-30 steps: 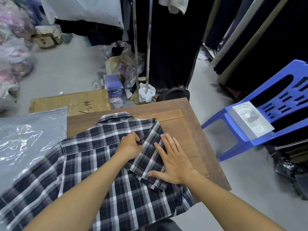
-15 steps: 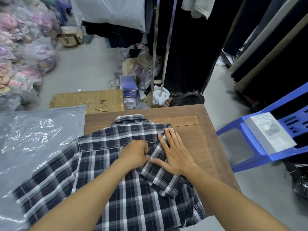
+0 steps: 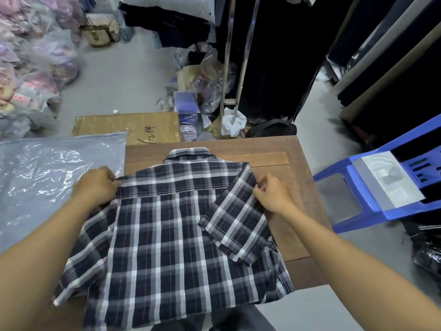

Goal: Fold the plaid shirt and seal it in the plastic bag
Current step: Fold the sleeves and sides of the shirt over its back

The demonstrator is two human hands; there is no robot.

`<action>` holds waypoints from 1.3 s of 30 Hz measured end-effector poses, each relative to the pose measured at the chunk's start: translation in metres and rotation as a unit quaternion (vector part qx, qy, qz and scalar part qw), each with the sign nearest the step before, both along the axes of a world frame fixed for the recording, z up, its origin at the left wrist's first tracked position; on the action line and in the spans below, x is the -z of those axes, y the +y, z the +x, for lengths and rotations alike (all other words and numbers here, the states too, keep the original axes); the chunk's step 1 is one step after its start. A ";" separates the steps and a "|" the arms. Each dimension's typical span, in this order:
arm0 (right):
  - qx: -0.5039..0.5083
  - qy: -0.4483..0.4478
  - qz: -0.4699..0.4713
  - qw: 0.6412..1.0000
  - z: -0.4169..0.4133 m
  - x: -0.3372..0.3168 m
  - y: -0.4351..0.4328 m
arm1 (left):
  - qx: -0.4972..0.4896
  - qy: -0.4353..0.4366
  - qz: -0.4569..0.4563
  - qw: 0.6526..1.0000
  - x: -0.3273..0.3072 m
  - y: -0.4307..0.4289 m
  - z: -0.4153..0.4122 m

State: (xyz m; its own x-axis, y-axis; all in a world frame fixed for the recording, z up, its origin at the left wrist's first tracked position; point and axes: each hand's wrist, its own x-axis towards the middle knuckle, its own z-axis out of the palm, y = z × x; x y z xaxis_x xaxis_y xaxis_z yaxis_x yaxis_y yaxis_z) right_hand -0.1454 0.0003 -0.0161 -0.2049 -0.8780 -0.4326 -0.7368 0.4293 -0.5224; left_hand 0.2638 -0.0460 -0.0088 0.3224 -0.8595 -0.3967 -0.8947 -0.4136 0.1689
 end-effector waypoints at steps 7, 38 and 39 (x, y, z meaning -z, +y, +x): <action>0.116 -0.115 0.005 0.987 -0.013 -0.022 -0.017 | -0.035 0.105 -0.024 0.994 -0.020 -0.018 -0.010; -0.581 0.203 -0.045 0.787 0.227 0.009 -0.032 | -0.060 0.076 0.094 0.991 -0.009 0.048 0.070; -0.582 0.209 -0.042 0.785 0.228 0.010 -0.032 | -0.065 0.113 0.091 0.987 -0.010 0.048 0.073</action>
